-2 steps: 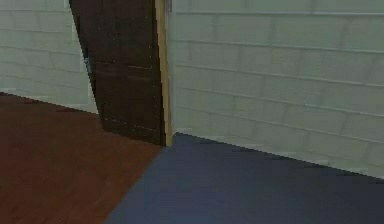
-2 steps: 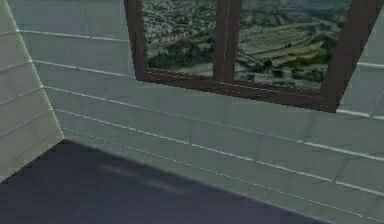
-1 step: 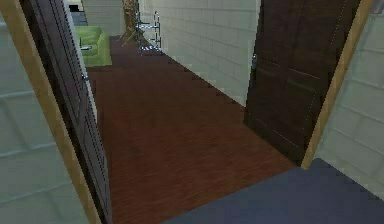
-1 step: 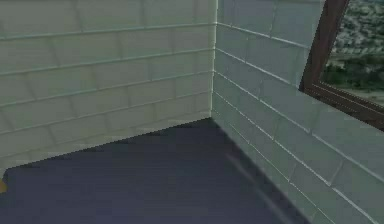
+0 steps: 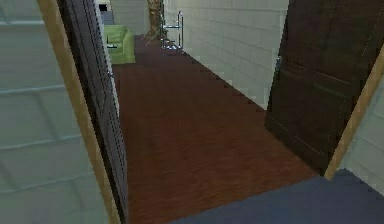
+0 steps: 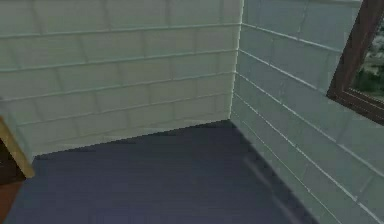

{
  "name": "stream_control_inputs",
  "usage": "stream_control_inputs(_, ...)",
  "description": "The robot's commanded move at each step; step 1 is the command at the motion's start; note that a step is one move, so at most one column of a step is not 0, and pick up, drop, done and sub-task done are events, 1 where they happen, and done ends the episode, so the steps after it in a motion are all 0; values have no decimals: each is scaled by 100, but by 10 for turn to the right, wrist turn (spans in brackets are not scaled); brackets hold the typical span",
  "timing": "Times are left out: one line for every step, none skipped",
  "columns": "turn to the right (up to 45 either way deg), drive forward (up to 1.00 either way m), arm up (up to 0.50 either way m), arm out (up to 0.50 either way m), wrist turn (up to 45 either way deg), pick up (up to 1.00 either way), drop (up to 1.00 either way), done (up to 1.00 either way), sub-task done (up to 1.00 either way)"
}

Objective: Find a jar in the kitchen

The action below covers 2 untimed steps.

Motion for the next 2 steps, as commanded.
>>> stream_control_inputs(0, 40, 0, 0, 0, 0, 0, 0, 0)
stream_control_inputs(240, 0, 0, 0, 0, 0, 0, 0, 0)
